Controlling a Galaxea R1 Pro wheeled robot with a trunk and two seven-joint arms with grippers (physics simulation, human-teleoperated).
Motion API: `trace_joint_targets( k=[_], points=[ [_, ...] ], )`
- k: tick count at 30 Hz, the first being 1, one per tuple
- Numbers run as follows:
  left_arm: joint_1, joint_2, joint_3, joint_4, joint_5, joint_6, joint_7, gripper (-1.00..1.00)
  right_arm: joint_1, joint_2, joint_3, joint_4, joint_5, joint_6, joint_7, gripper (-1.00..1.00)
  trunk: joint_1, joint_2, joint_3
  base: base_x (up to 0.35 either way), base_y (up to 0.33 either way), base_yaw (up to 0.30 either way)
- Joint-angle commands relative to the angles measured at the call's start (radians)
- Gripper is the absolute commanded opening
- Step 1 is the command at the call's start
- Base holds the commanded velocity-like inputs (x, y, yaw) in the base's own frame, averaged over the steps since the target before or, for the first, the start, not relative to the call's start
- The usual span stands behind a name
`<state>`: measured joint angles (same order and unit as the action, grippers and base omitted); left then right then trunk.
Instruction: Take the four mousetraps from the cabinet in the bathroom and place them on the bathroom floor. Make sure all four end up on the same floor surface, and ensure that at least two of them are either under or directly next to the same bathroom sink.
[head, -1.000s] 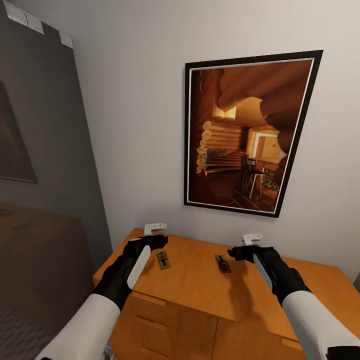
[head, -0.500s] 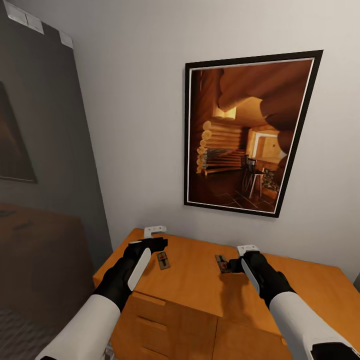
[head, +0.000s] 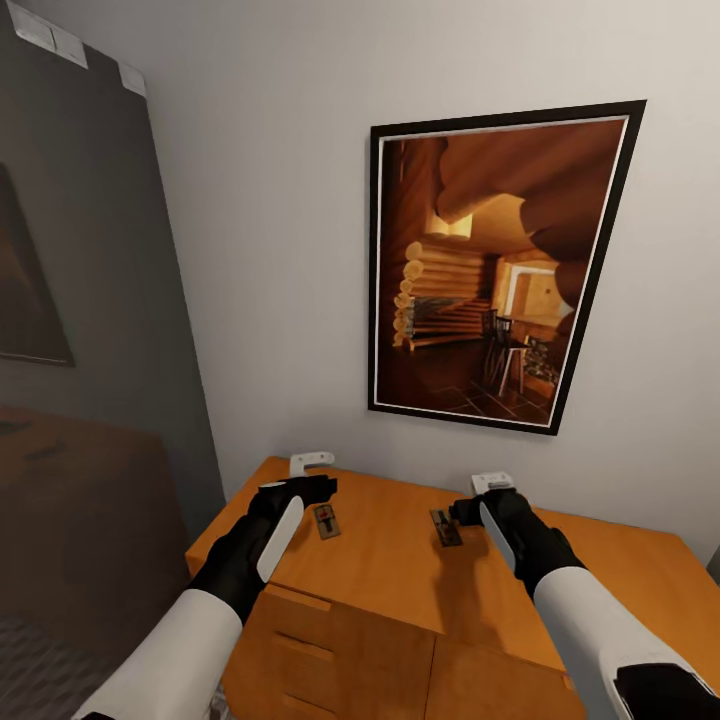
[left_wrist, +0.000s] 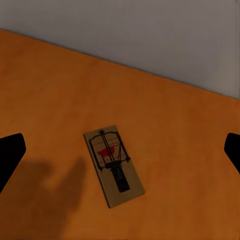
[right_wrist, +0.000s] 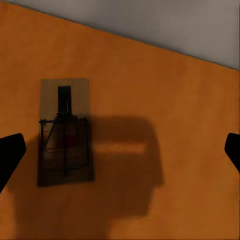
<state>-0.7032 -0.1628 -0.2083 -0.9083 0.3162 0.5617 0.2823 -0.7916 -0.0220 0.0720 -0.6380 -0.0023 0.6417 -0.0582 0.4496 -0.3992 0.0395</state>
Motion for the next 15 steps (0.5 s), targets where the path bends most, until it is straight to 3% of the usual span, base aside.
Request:
trace_joint_targets(
  k=[1, 10, 15],
  points=[
    [0.0, 0.0, -0.003, -0.001, 0.011, 0.003, 0.009, 1.0, -0.008, -0.001, 0.006, 0.001, -0.001, 0.013, -0.004, 1.0, 0.0, -0.001, -0.001, 0.0, 0.0, 0.0],
    [-0.001, 0.0, -0.005, 0.0, 0.011, 0.003, 0.009, 1.0, -0.048, -0.001, 0.005, 0.008, 0.0, 0.173, -0.003, 1.0, 0.0, -0.001, -0.001, 0.0, 0.0, 0.0],
    [-0.001, -0.002, -0.005, -0.001, 0.011, 0.003, 0.009, 1.0, -0.052, -0.002, 0.005, 0.008, 0.0, 0.193, -0.002, 1.0, 0.0, -0.001, -0.001, 0.0, 0.0, 0.0]
  ],
)
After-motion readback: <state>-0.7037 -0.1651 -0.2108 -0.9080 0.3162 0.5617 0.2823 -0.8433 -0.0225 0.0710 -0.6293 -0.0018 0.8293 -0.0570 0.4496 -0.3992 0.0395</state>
